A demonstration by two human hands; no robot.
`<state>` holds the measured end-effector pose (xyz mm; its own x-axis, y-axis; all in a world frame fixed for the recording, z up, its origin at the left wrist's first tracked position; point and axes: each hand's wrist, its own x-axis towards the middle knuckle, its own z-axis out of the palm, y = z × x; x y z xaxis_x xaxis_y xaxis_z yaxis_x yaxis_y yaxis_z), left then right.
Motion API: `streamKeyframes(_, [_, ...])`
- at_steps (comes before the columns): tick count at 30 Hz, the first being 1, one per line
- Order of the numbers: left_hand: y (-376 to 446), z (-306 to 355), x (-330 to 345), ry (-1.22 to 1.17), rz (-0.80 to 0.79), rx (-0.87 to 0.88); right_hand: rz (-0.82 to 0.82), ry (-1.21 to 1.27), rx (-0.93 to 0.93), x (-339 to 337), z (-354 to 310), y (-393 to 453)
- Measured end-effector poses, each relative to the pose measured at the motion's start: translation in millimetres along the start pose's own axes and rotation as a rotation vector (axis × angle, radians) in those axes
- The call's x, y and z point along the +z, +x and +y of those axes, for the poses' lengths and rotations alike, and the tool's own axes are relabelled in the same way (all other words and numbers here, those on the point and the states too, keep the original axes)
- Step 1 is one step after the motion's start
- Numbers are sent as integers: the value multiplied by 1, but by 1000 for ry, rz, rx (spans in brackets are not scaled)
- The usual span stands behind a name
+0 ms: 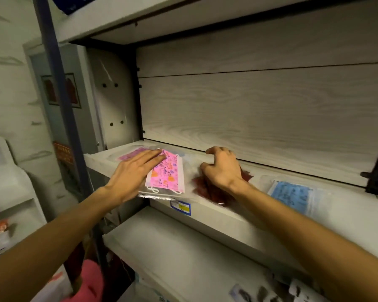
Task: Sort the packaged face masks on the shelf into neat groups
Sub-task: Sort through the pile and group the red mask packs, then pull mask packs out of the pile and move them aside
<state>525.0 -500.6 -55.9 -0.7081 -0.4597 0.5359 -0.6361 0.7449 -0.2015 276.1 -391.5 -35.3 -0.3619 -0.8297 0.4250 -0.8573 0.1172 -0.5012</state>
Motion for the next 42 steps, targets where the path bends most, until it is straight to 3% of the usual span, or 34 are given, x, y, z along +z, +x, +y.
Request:
streamKeyframes(6, [17,-78,17,-3,-8,49,-79,-73,-131,50,-37,32])
streamKeyframes(13, [43,-182,45,-25,11,27,-145,-125,-122,104,-90,84])
streamKeyframes(24, [90,-275,116,11,-294,213,-173,-314,11,159,-97,144])
streamKeyframes(27, [93,-284,113,25,-410,266,-181,-338,57,158,-94,145])
streamKeyframes(31, [89,-288,97,34,-503,207,-171,-353,99,151,-92,139])
streamKeyframes(36, [78,-258,71,-21,-458,107,-161,-435,96,129,-88,104])
streamKeyframes(42, [42,-172,39,-34,-401,110,-133,-470,69,80,-80,15])
